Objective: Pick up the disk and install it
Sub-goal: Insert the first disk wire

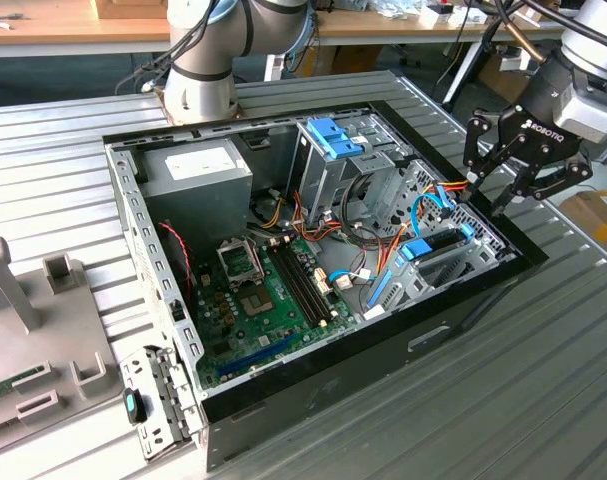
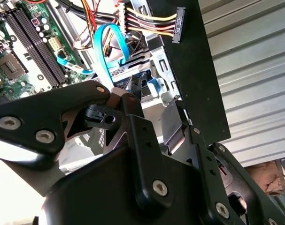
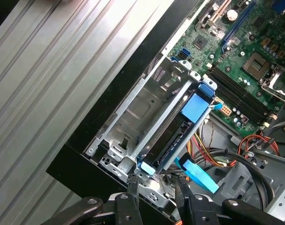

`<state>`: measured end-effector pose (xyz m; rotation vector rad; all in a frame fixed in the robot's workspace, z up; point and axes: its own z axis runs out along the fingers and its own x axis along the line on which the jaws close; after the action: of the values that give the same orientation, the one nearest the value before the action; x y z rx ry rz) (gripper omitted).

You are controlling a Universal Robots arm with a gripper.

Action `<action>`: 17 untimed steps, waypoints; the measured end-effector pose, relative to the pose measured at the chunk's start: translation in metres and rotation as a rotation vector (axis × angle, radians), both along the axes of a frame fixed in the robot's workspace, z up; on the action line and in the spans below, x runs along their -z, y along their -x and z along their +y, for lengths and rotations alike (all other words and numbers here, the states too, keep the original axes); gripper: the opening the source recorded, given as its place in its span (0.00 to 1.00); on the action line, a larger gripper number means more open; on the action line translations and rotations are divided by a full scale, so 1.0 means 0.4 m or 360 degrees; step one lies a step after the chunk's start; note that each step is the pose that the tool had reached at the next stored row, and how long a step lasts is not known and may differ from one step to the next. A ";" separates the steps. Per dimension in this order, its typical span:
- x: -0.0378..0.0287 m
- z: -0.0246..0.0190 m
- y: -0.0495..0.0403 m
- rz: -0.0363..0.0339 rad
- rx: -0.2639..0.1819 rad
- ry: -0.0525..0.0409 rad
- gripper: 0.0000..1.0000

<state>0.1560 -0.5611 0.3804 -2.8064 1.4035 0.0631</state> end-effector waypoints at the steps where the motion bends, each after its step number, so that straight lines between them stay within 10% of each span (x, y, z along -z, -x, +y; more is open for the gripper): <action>1: 0.000 0.000 -0.001 0.0000 -0.0007 0.0000 0.44; 7: 0.001 0.000 -0.015 0.0000 -0.0116 -0.0004 0.44; 12: 0.004 0.002 -0.023 -0.0003 -0.0142 -0.0071 0.44; 17: 0.016 0.014 -0.043 -0.0003 -0.0142 -0.0086 0.44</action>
<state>0.1733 -0.5556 0.3740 -2.8229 1.2556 0.0967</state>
